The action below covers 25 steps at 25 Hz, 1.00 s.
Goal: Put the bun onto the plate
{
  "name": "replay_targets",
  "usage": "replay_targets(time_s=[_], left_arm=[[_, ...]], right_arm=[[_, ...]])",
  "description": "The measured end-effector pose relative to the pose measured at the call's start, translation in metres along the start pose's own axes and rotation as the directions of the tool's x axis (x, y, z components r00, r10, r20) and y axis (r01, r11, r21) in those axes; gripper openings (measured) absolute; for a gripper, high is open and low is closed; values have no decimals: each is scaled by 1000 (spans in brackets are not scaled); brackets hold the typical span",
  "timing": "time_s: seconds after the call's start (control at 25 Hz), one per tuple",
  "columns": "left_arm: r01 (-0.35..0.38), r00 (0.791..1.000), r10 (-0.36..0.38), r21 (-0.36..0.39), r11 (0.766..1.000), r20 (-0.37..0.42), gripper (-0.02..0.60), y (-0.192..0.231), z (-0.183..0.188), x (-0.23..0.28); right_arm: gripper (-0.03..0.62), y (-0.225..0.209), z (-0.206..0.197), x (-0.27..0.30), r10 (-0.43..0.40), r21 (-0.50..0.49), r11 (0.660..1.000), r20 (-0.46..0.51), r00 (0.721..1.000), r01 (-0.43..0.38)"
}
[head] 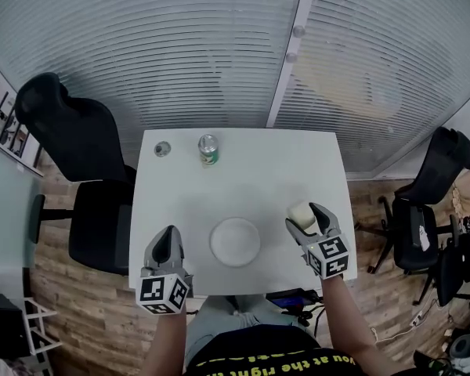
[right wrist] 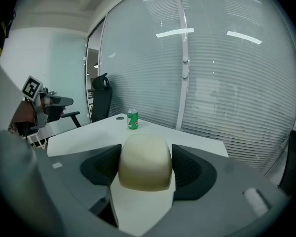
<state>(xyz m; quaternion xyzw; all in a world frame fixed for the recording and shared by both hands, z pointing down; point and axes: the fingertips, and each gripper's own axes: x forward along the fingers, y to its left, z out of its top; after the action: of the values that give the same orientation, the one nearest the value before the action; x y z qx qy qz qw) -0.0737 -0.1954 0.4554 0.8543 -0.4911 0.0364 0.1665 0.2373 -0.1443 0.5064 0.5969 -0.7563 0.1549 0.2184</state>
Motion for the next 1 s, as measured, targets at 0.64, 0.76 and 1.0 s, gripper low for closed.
replay_targets(time_s=[0.64,0.76,1.0], left_arm=[[-128,992,129,-29,991,10,0,34,-5,-38],[-146,989,146,-33,989,4,0,39,-9,-44],[-173,985,172,-46,984,-11,0,46,-18,-50]], right_arm=[[327,73,22,39,199,-78,977,1,980,-199],[327,90,21,47,243,-92,966,-8,970,-243],[327,117,15,57,307,-106,946,-26,951,-308]])
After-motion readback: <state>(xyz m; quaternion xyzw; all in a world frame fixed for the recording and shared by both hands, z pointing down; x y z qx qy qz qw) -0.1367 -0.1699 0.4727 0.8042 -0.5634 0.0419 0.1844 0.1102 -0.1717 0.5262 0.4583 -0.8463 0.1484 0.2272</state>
